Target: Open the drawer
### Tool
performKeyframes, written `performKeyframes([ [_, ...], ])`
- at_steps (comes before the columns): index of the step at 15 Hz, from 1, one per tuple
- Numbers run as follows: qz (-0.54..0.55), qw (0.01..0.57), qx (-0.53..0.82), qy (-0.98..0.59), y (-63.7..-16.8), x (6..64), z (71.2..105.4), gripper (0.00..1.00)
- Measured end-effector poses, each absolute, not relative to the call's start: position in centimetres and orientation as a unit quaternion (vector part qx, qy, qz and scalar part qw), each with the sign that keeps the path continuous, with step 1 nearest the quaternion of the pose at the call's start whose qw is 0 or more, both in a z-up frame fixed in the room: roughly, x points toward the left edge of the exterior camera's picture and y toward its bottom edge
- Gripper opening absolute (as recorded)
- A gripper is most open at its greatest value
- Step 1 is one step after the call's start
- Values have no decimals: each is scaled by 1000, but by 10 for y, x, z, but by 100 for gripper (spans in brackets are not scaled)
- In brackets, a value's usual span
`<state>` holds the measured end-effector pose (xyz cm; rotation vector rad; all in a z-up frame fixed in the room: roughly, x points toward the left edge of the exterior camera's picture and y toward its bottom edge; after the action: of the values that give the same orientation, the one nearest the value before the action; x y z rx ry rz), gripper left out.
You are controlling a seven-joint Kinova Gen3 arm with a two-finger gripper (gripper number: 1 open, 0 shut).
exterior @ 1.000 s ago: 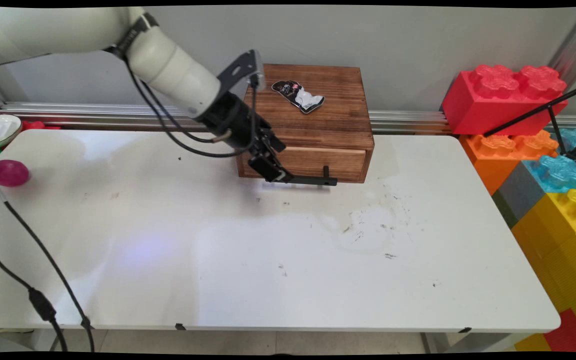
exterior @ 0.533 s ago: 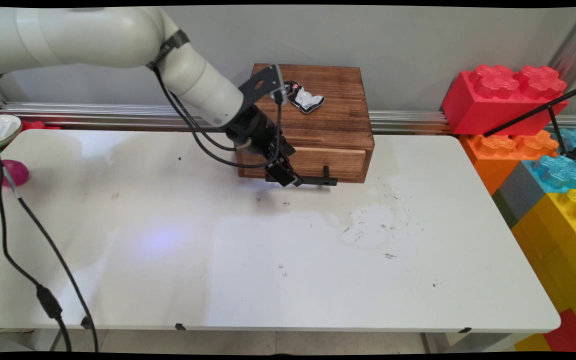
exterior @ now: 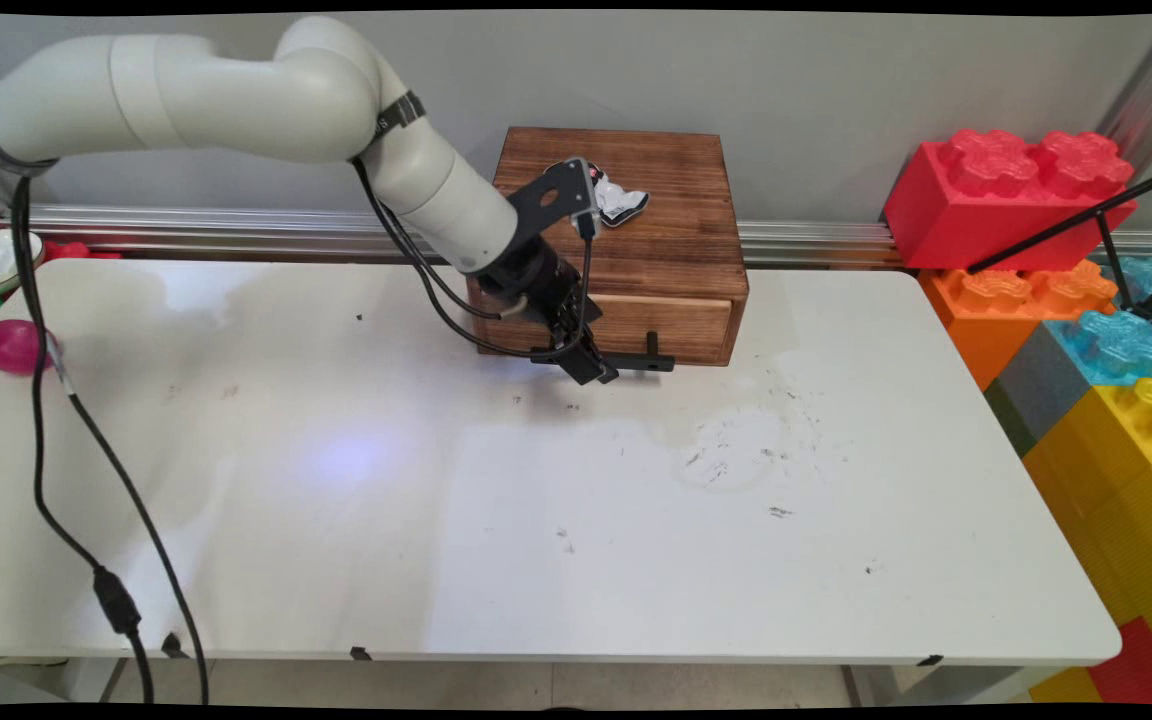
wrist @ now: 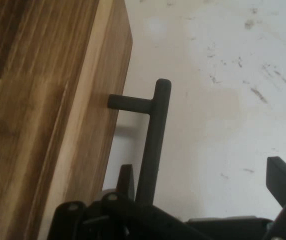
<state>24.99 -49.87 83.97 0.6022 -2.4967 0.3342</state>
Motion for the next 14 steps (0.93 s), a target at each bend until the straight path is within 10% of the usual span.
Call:
performKeyframes([
  [14, 131, 246, 185, -942, -516, 237, 807, 100],
])
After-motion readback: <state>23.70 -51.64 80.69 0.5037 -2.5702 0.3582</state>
